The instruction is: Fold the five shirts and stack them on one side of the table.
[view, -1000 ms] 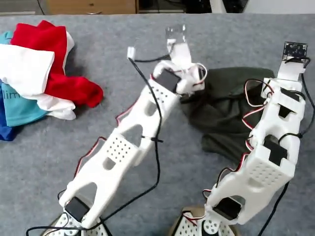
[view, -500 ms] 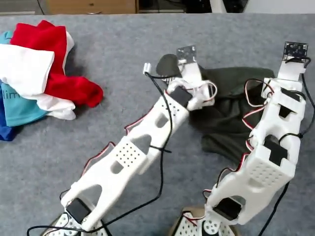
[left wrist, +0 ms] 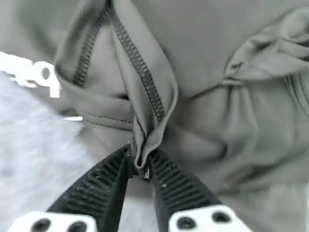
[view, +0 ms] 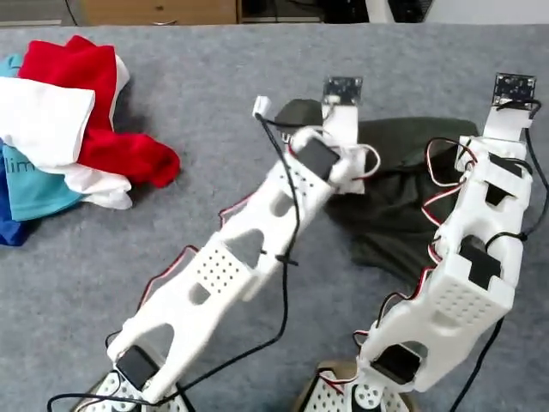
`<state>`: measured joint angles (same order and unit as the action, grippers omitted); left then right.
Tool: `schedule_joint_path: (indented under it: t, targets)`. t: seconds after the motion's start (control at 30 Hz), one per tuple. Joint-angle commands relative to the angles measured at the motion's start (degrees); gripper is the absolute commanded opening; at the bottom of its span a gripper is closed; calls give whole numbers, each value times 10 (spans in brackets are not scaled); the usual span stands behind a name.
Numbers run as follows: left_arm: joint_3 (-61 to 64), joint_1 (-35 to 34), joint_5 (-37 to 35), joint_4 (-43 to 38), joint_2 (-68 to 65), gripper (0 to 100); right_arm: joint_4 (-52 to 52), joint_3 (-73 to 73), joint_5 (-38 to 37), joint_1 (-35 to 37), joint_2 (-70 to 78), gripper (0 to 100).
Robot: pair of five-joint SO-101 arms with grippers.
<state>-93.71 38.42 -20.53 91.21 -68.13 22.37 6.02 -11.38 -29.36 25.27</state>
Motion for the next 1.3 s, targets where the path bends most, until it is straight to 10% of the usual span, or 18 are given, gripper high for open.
schedule_joint_path:
  t: [0.0,0.43,0.8,1.27]
  targets:
    - [-21,-29,42,100,106,18,0,-44,-5,3,-1,2]
    - [335,-345,101,99,453,18,41,-110,-4,-7,44,2]
    - [859,-360,231,97,808,18,127,-223,-2,-10,110,2]
    - [1192,-527,478,94,852,18,200,-364,-2,-36,191,2]
